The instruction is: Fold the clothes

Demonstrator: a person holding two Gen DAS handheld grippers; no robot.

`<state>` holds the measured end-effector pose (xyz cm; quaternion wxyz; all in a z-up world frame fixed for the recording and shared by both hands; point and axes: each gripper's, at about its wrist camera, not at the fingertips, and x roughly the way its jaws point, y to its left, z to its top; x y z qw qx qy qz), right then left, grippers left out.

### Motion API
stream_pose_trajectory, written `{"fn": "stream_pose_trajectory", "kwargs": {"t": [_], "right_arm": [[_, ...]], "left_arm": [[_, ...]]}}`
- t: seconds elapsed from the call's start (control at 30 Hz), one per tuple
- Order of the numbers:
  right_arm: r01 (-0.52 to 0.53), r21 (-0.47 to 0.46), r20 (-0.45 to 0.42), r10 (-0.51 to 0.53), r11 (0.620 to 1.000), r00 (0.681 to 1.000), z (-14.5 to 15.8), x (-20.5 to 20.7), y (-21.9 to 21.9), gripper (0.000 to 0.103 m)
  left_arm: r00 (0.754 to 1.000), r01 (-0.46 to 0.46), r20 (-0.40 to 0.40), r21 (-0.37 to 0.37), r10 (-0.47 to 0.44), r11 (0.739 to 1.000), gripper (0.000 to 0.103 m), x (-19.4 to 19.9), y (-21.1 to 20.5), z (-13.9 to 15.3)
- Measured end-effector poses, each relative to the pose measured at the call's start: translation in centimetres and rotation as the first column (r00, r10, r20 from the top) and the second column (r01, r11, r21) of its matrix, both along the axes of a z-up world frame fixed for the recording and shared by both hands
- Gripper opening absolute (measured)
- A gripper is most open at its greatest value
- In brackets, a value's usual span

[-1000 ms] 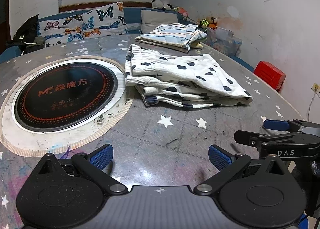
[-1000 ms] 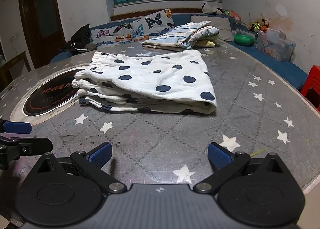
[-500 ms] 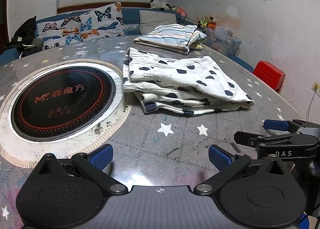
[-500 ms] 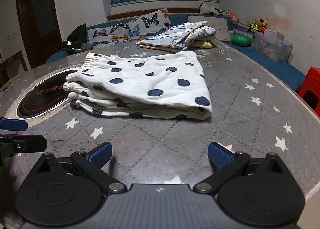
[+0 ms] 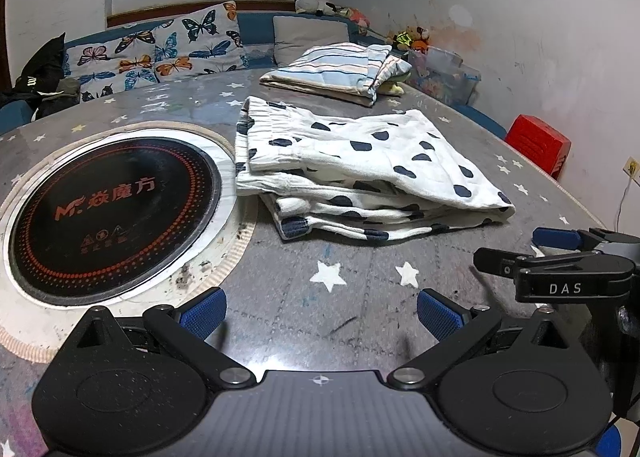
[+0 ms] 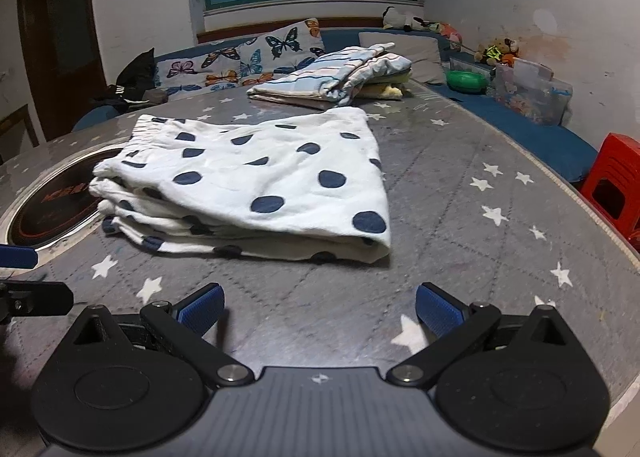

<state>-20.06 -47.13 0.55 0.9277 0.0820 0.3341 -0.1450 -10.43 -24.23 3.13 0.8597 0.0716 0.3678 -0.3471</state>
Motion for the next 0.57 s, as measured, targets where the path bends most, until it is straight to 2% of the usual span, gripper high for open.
{"fn": "stream_pose_trajectory", "kwargs": {"t": [0.57], "right_arm": [[0.020, -0.018, -0.012, -0.020, 1.000, 1.000, -0.13, 0.91, -1.03, 0.103]], "left_arm": [[1.000, 0.007, -0.008, 0.005, -0.007, 1.000, 0.103, 0.80, -0.73, -0.40]]}}
